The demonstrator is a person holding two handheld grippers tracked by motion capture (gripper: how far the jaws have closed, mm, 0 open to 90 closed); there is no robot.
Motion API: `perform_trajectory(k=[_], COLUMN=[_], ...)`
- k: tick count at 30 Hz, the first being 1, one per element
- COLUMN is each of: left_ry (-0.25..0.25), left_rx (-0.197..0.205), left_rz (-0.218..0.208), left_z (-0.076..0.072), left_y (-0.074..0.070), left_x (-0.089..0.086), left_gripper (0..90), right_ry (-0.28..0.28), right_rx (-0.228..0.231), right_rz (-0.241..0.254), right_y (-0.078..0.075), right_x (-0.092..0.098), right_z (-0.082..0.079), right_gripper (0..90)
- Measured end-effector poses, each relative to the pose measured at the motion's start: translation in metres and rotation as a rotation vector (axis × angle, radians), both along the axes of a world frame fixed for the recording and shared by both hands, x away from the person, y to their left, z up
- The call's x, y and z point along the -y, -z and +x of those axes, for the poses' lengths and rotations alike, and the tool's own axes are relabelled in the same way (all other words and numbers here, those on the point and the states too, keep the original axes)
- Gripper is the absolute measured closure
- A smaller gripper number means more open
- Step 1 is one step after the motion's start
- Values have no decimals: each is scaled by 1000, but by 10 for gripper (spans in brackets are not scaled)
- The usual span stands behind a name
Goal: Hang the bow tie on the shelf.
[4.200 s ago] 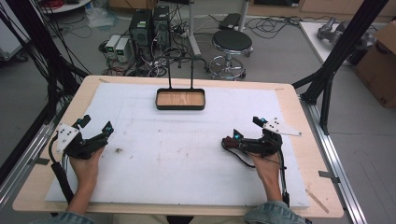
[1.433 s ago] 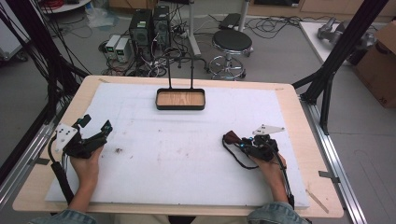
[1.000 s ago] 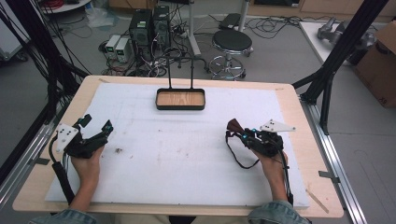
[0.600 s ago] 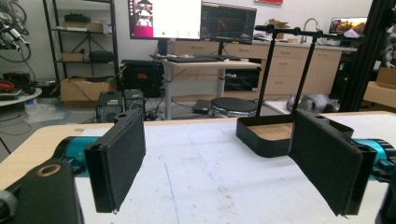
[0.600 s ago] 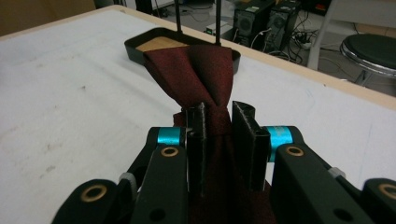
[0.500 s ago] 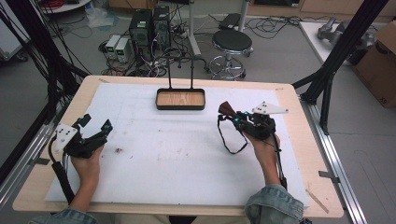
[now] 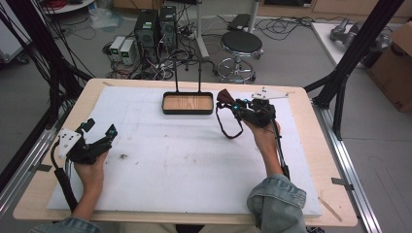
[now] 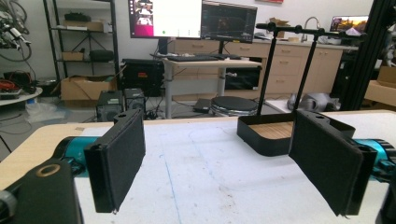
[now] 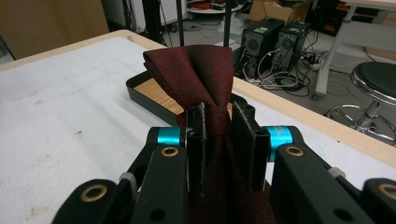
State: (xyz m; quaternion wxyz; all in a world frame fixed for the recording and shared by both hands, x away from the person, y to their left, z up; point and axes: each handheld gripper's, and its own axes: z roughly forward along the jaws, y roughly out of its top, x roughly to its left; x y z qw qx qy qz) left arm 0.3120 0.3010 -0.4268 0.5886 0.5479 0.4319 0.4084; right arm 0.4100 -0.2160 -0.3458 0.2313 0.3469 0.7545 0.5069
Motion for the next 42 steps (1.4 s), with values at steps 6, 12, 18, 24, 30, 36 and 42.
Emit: perform_trajectory(k=[6,12,18,24,30,36,42], left_ry=[3,6,10,11,18,29,33], left_rx=[1,0,-3,-4,-7,-10,-12], left_rz=[4,3,7,5,6,7,2], left_z=[0,1,1,1,1,2,3], left_y=[0,1,1,1,1,2,2], left_x=[0,1,1,1,1,2,2], left_gripper=[187,187,188,187,187,187,188], right_ry=[4,7,1,-4,-10,-10,6], right_rx=[11,32,49,65,83,110,116], right_rz=[7,17,17,14,15,22,48], right_y=[-3,-6,-13,-22,-30,-38,-39], right_x=[-2,-4,-9,-16,-28,-36,-40], right_z=[9,18,26,35,43,51,60], right_gripper=[756,756,756,756,756,756,756])
